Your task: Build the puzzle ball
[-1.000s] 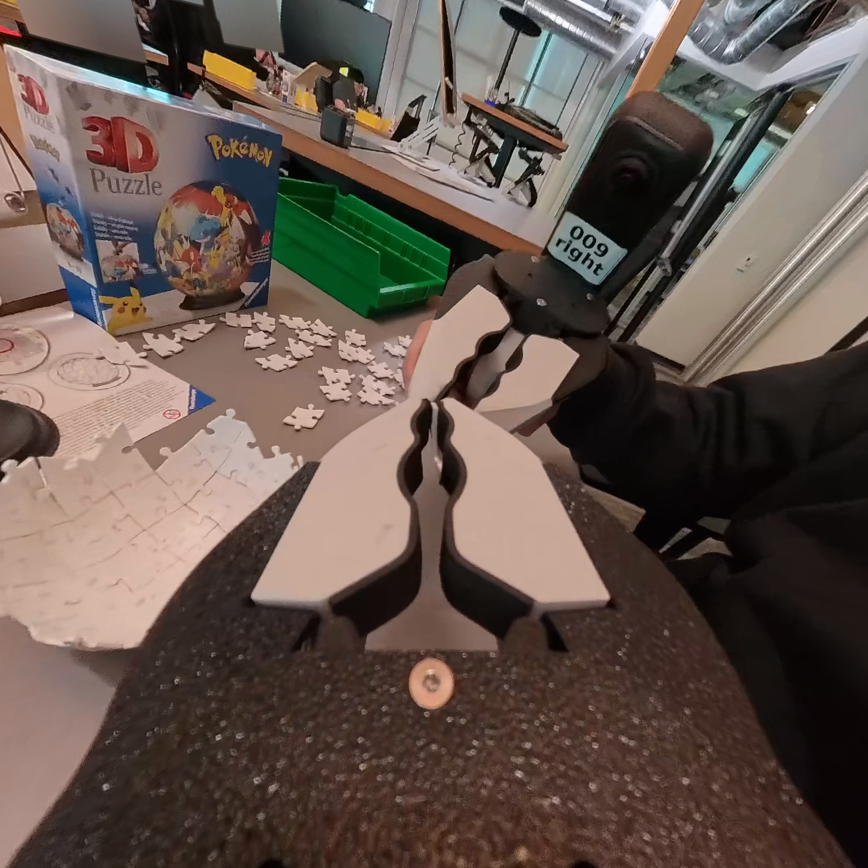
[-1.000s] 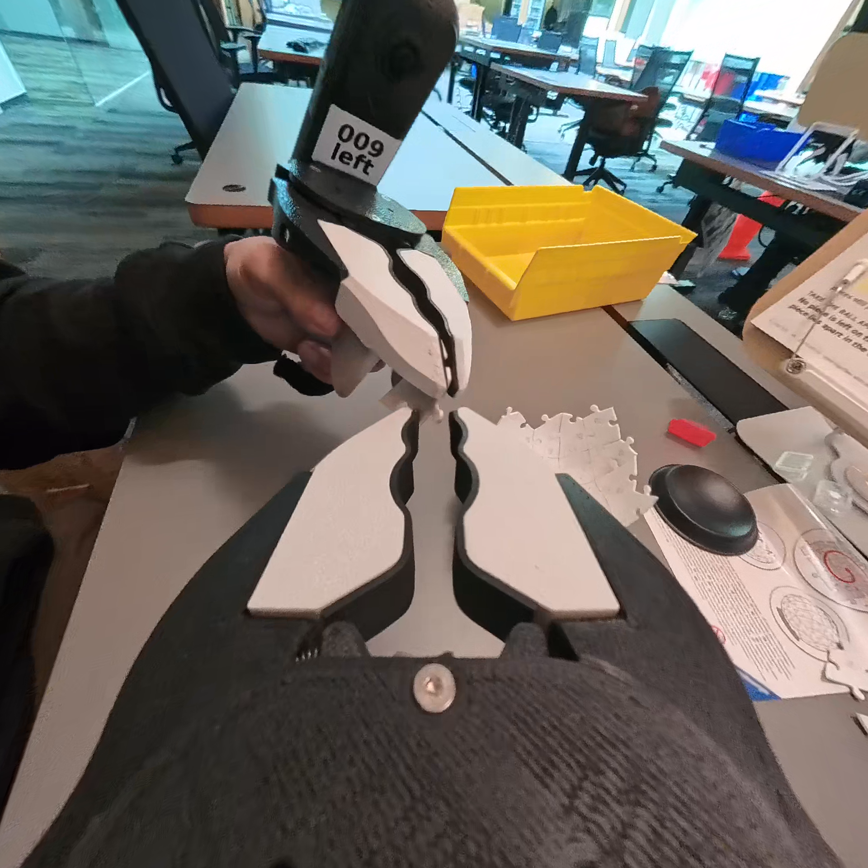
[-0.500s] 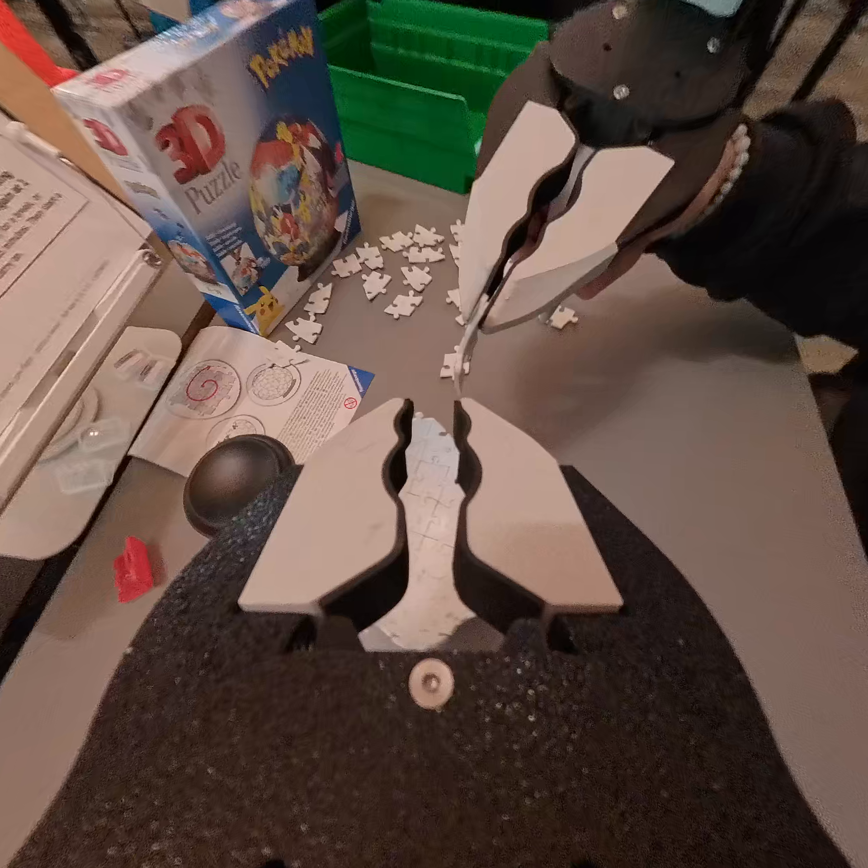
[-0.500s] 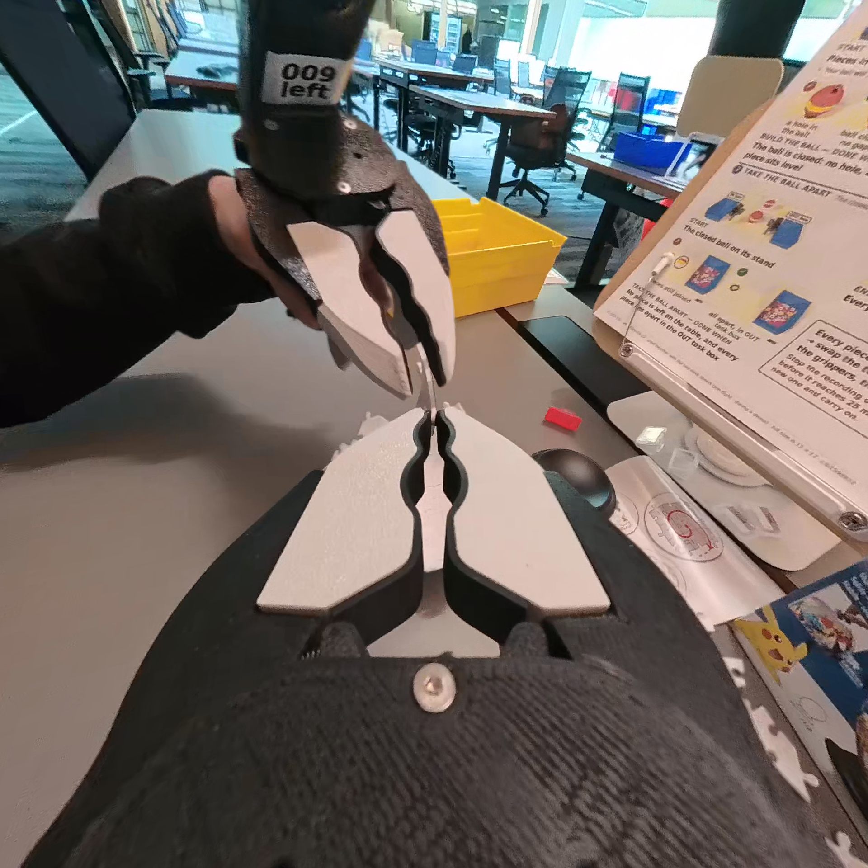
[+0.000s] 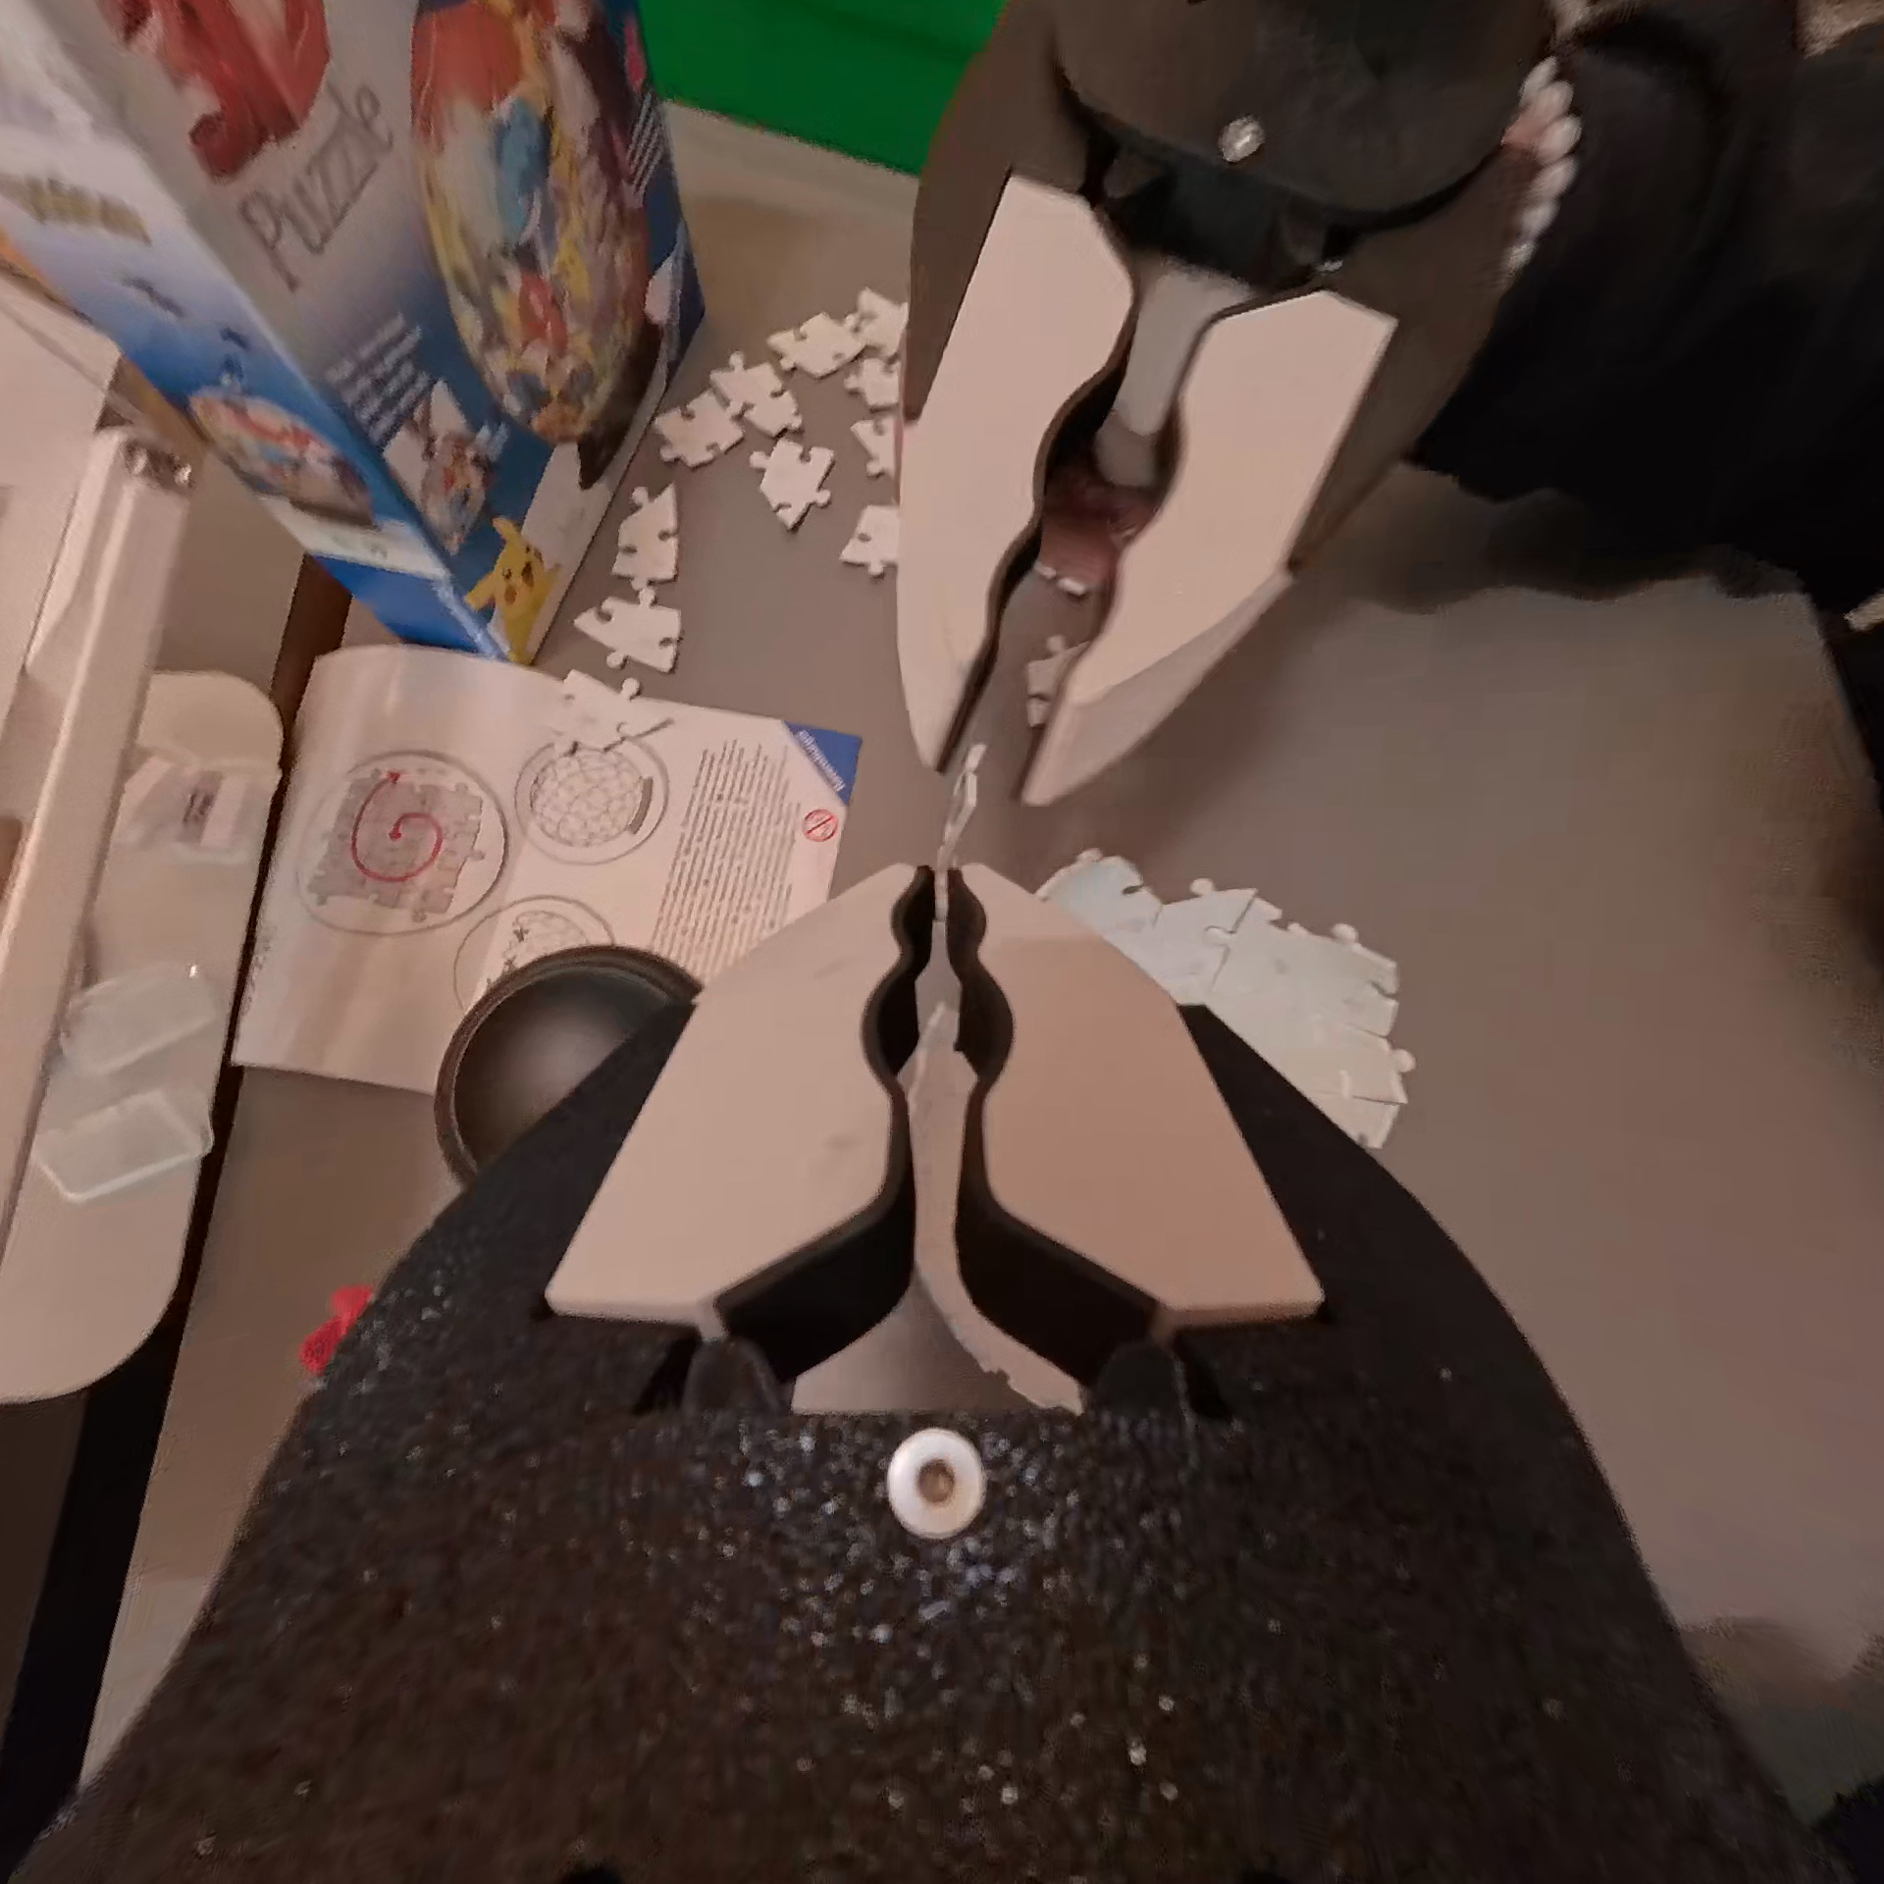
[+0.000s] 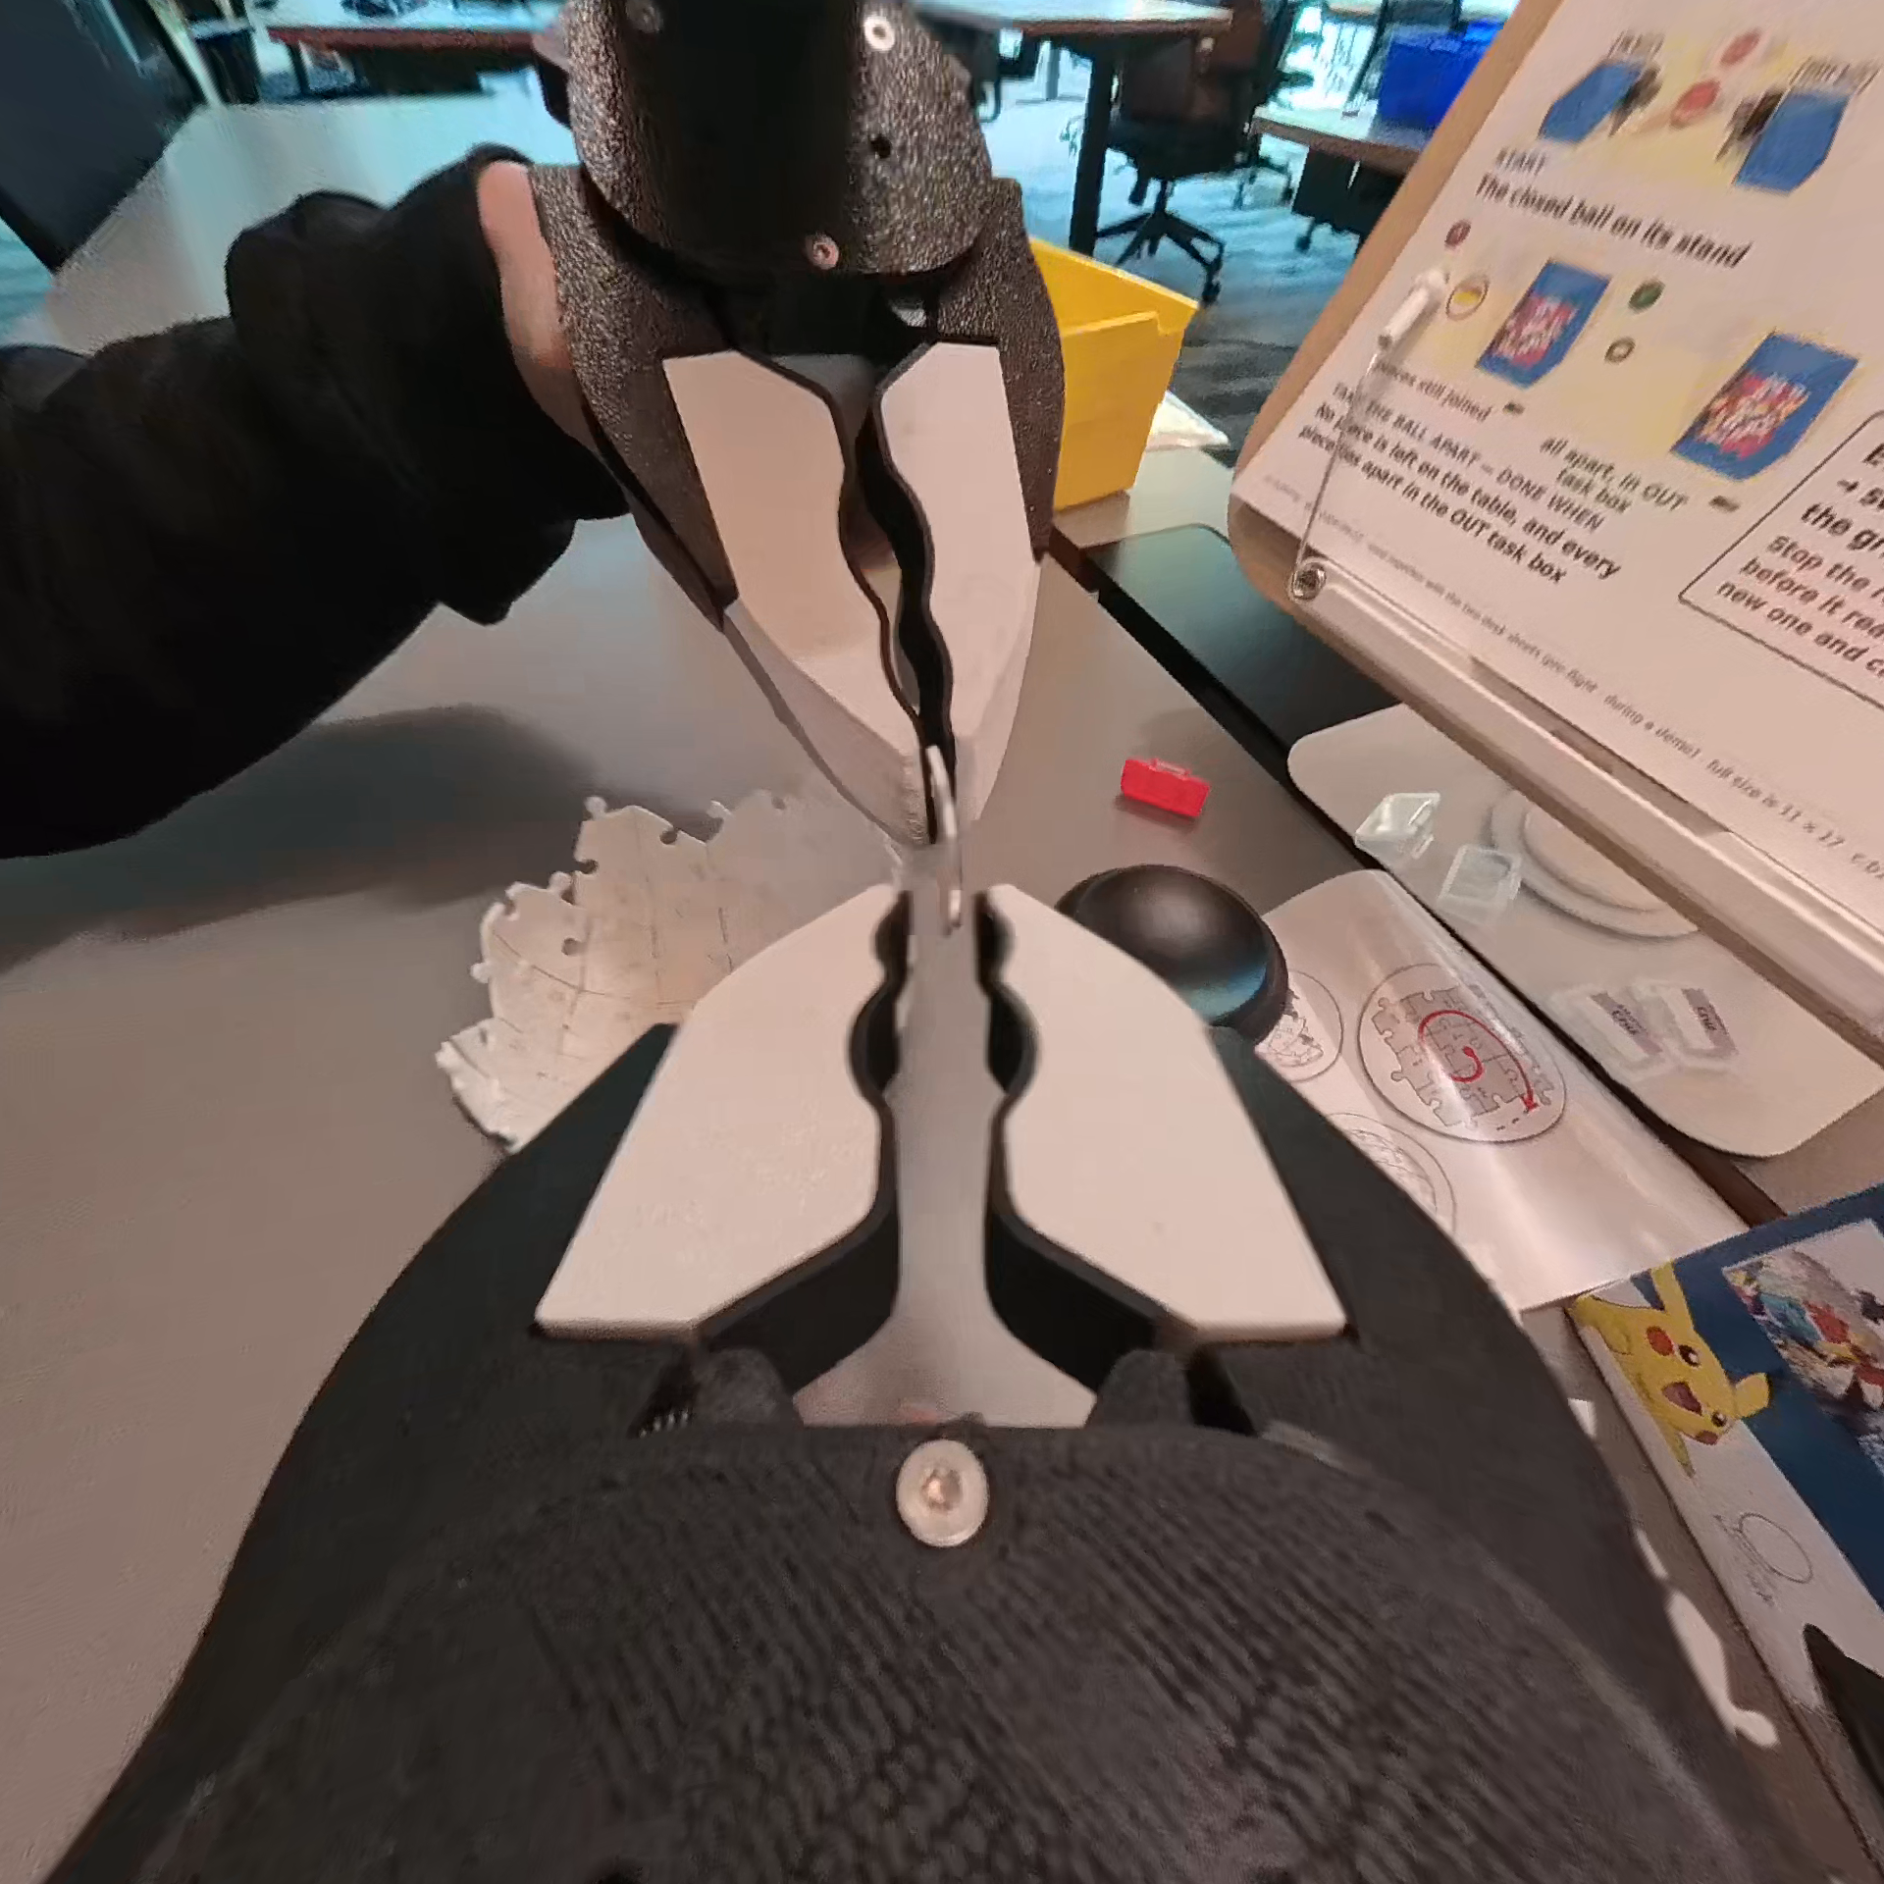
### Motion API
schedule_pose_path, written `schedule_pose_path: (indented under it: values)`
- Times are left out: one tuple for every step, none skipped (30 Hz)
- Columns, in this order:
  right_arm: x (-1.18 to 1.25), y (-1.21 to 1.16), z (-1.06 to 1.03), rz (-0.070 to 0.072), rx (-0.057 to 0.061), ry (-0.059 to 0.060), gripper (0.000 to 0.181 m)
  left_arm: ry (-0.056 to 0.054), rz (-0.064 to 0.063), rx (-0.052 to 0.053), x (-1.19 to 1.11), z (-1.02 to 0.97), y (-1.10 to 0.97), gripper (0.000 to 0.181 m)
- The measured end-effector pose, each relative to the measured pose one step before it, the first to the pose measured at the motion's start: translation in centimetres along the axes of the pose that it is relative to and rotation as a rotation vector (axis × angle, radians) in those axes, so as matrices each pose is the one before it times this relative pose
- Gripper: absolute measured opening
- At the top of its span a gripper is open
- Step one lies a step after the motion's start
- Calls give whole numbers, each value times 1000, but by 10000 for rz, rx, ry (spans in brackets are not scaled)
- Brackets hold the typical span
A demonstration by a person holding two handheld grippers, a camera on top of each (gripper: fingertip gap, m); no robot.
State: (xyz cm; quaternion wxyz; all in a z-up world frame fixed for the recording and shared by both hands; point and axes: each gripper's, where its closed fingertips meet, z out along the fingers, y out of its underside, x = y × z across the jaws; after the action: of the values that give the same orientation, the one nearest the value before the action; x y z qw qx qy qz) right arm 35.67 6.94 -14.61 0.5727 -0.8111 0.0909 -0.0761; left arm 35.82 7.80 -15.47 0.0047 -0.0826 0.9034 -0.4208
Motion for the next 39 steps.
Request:
schedule_pose_path:
  values:
    - [367,142,280,-68,-195,-23,23,-108,-174,-153,-463,208,456,1]
    - [186,60,252,-144,-187,-121,23,48,-66,-121,-117,224,396,1]
    - [155,2,273,-135,-187,-131,21,114,11,-22,91,242,249,2]
    - [206,-57,261,-103,-195,-103,19,60,8,-14,37,263,213,1]
    - [44,86,233,-80,-297,-206,14,-30,2,-34,-98,243,242,1]
    - [-197,289,235,-79,-424,-365,10,-30,18,17,-92,202,166,1]
    - [-146,288,237,-70,-382,-300,8,30,1,108,21,116,37,1]
    - [-71,279,249,-82,-343,-216,8,40,-29,142,66,69,-38,1]
    - [-45,230,251,-110,-282,-177,8,13,-13,90,41,71,38,1]
    - [36,62,219,-104,-170,-60,8,-17,54,-56,-21,82,184,2]
    - [-40,132,220,-134,-212,-69,7,-33,35,-113,-55,-4,226,2]
    - [-214,56,190,-149,-182,-146,3,-29,7,-48,-52,-105,149,1]
    - [-52,-97,107,-142,-107,-19,3,14,-23,2,29,-119,103,1]
    - [-99,-77,88,-215,-128,-52,3,52,-30,19,74,-107,80,1]
    - [-57,-7,72,-190,-162,-33,3,52,-25,12,64,-55,92,2]
    - [-6,15,73,-132,-179,-11,3,28,-35,-5,9,1,77,2]
    - [105,-13,54,-81,-125,96,3,-27,-64,-17,-86,11,57,2]
    - [251,-214,23,5,57,223,8,-27,-59,-56,-72,27,84,2]
    - [91,-280,-24,54,134,71,11,19,-16,-78,30,50,113,2]
    - [-268,-123,-12,56,46,-221,4,-25,12,-43,-4,67,53,2]
    - [-20,67,46,73,-89,-99,3,-30,-12,-45,-31,68,34,2]
    - [107,191,87,156,-158,-35,3,-43,-30,-82,-83,86,89,2]
    - [-105,174,63,221,-179,-196,3,47,-2,-85,66,124,102,2]
    - [-65,94,-2,143,-156,-151,3,30,23,-28,74,106,21,2]
    - [128,3,-53,-9,-77,45,2,-64,-30,24,-103,41,-75,2]
    - [78,-52,-77,-191,11,85,3,-31,-126,35,-100,-50,-92,1]
    - [-12,-71,-106,-287,44,56,3,75,-120,71,22,-97,-102,2]
    - [-28,-53,-119,-226,-7,4,3,66,-27,121,48,-133,-142,2]
    - [-8,-129,-119,-80,-4,-77,3,27,27,105,44,-112,-126,2]
    - [-44,-165,-162,69,-3,-197,3,26,18,89,91,-101,-147,2]
    - [59,-168,-168,148,38,-158,3,-45,22,67,9,-119,-182,2]
    - [86,-141,-97,38,63,-114,3,-97,47,27,-49,-129,-116,2]
    - [119,-171,-69,-105,116,-15,3,-108,53,24,-75,-168,-97,2]
    - [114,-239,-58,-192,162,73,2,-120,44,52,-121,-215,-95,2]
    - [163,-166,-94,-31,106,134,2,-126,6,80,-139,-243,-137,2]
    - [202,-227,-121,181,84,100,3,-135,-11,88,-173,-248,-157,2]
    - [-70,-349,-63,141,173,-92,3,-44,19,64,-33,-231,-137,2]
    - [-117,-228,-37,-219,201,-93,3,-25,93,38,43,-192,-78,2]
    - [211,-90,-63,-459,159,223,4,-154,120,23,-102,-117,-66,2]
